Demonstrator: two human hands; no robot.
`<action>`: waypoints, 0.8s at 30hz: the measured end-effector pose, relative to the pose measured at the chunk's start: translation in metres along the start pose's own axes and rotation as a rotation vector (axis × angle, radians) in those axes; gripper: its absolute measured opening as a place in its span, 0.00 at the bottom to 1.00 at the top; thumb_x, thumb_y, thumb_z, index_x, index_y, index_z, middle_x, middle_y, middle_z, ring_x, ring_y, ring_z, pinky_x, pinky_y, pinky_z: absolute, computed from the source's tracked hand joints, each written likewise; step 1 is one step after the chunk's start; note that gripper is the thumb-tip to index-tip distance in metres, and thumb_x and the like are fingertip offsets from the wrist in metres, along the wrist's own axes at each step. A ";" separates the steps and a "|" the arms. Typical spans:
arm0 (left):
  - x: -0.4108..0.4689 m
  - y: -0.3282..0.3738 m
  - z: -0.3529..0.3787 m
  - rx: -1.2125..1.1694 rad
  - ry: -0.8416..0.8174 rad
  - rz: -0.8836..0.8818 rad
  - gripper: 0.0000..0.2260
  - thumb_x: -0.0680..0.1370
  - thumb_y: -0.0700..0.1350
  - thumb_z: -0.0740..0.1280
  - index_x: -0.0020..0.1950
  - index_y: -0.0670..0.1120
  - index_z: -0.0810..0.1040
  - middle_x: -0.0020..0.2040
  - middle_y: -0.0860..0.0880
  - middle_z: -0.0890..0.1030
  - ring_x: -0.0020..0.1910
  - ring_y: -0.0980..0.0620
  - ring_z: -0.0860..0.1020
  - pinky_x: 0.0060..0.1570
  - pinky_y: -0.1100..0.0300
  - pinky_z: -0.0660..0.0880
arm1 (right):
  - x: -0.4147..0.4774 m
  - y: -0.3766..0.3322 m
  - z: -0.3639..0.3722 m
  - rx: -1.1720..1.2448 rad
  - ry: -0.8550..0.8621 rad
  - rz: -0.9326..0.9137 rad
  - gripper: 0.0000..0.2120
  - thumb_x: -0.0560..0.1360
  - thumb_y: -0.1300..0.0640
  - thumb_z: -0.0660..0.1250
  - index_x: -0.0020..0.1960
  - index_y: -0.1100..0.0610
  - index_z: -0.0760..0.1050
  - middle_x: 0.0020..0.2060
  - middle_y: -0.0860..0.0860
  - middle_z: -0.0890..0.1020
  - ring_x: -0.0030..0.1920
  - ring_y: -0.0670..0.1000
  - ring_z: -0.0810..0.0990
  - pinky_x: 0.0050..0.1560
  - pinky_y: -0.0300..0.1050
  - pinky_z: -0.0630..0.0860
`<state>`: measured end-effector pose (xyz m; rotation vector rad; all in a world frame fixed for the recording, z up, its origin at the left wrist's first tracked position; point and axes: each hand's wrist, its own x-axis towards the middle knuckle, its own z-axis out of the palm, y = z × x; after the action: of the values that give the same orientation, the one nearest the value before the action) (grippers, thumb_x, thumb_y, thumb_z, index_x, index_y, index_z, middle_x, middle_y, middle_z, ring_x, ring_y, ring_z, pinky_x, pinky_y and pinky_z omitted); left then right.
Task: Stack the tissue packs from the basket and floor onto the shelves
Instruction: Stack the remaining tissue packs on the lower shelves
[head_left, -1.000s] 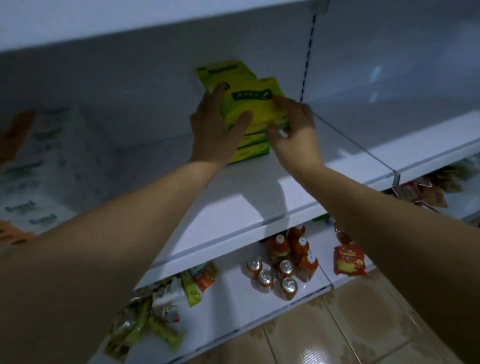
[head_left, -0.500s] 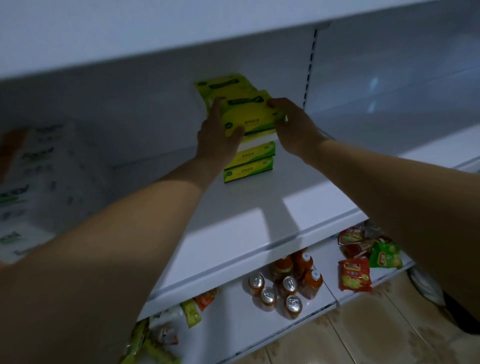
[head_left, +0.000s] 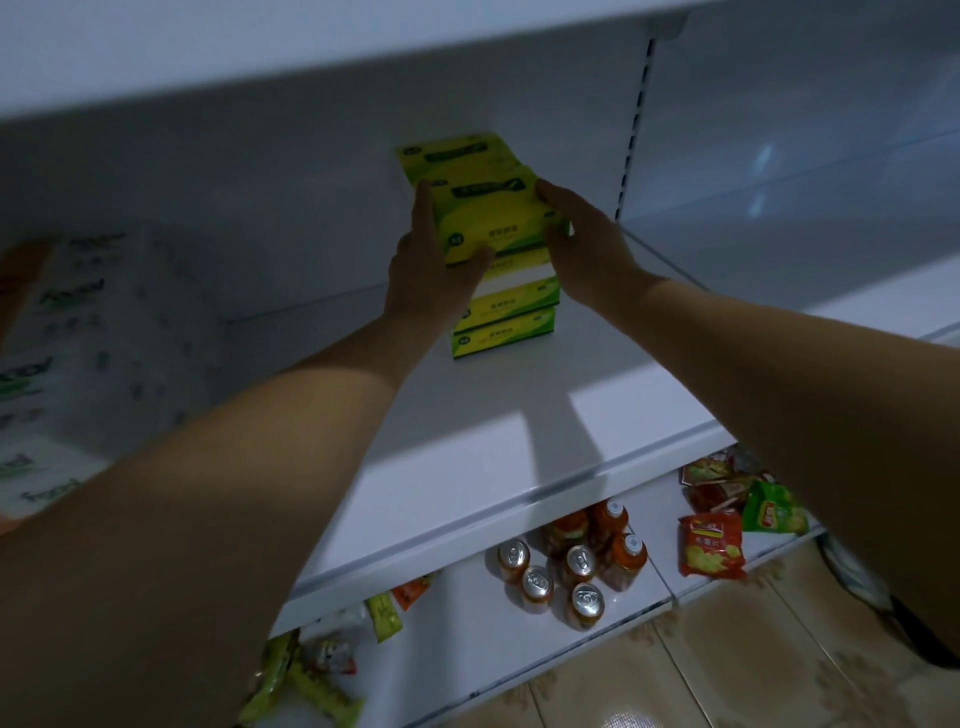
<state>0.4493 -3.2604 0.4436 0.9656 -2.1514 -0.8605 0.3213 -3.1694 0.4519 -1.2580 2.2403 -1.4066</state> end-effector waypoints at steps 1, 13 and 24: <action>0.000 0.001 0.000 0.000 0.013 0.000 0.38 0.76 0.50 0.67 0.77 0.50 0.46 0.71 0.42 0.67 0.67 0.43 0.70 0.63 0.55 0.68 | 0.000 -0.001 0.000 -0.022 0.003 0.008 0.22 0.80 0.62 0.54 0.73 0.50 0.61 0.66 0.55 0.71 0.52 0.54 0.76 0.44 0.41 0.73; -0.042 0.000 -0.004 0.246 0.130 0.057 0.41 0.71 0.66 0.56 0.77 0.46 0.47 0.75 0.40 0.55 0.74 0.43 0.54 0.69 0.54 0.52 | -0.044 0.025 -0.006 0.043 0.082 0.128 0.31 0.78 0.53 0.62 0.76 0.53 0.51 0.73 0.52 0.63 0.72 0.53 0.62 0.71 0.49 0.62; -0.258 0.018 0.115 0.207 -0.268 0.407 0.30 0.77 0.54 0.57 0.73 0.38 0.59 0.73 0.40 0.64 0.72 0.48 0.57 0.71 0.51 0.55 | -0.269 0.115 -0.041 -0.188 0.069 0.145 0.23 0.77 0.53 0.63 0.69 0.60 0.66 0.65 0.56 0.73 0.65 0.55 0.71 0.63 0.34 0.58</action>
<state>0.4960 -3.0096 0.3199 0.4916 -2.5840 -0.6002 0.3999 -2.9207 0.3128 -1.0874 2.5042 -1.2296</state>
